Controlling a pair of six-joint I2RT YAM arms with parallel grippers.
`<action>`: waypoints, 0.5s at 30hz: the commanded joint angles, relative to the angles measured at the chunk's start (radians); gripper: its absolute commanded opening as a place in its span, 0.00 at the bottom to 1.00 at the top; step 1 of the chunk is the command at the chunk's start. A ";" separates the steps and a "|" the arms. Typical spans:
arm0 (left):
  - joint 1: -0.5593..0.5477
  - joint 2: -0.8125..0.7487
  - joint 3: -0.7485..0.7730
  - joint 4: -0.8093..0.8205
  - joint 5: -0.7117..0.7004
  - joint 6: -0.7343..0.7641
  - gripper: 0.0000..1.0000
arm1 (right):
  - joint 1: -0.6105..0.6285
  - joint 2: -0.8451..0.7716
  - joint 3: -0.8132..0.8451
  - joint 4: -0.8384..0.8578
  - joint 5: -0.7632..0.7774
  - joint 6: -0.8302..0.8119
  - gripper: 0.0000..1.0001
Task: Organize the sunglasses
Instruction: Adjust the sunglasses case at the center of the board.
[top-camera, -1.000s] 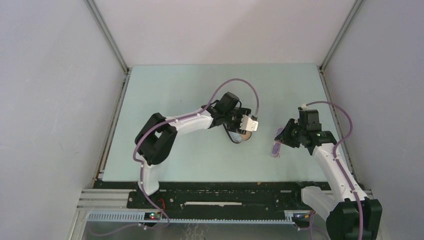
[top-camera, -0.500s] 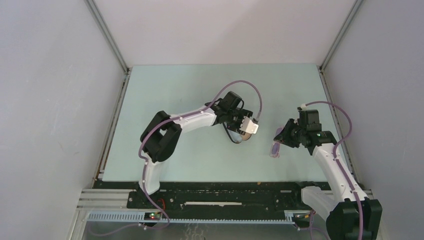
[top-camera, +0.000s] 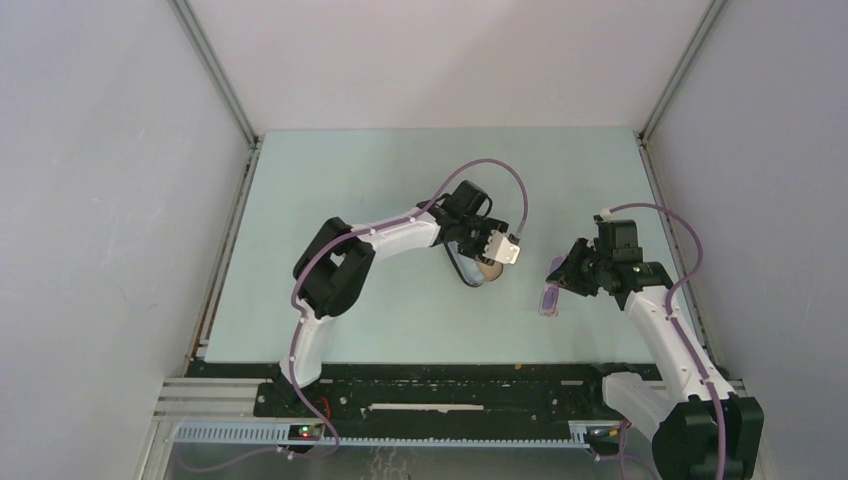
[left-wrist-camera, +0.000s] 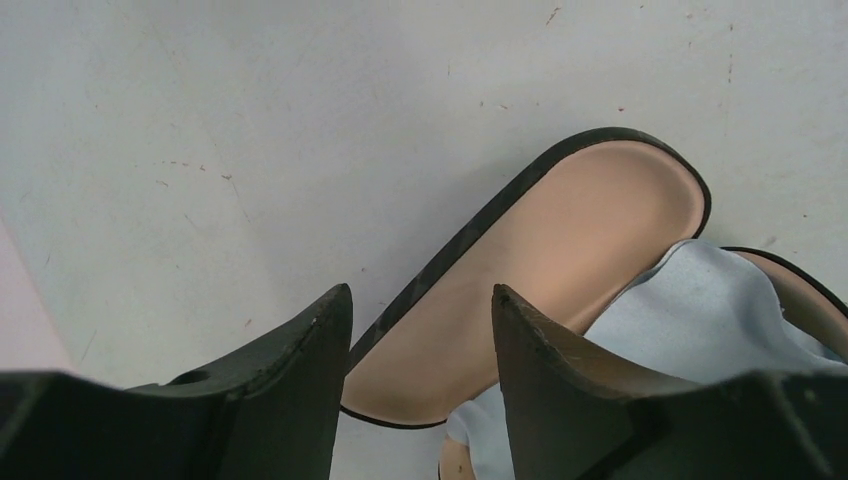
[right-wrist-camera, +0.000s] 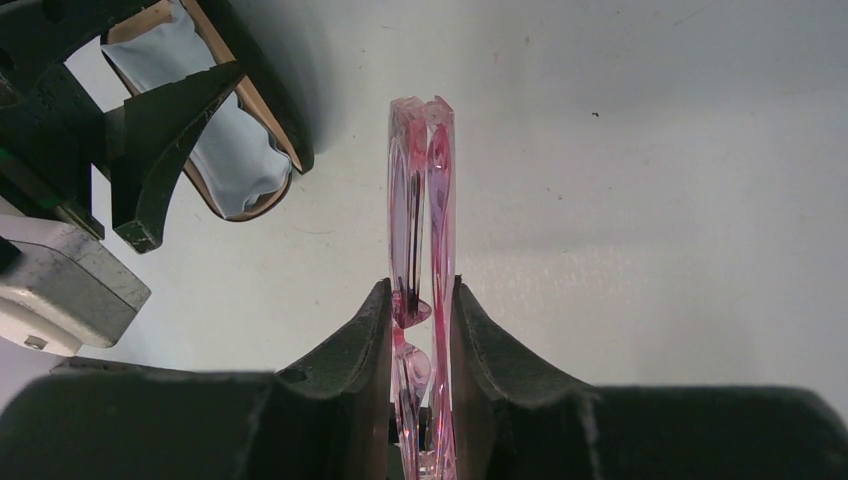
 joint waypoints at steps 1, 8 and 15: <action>0.013 0.012 0.073 0.002 0.054 -0.009 0.57 | -0.007 0.002 -0.004 0.023 -0.010 -0.017 0.30; 0.018 0.030 0.099 -0.063 0.065 0.013 0.45 | -0.009 0.005 -0.007 0.029 -0.012 -0.017 0.30; 0.019 0.036 0.109 -0.089 0.061 0.033 0.44 | -0.008 0.002 -0.007 0.026 -0.011 -0.017 0.30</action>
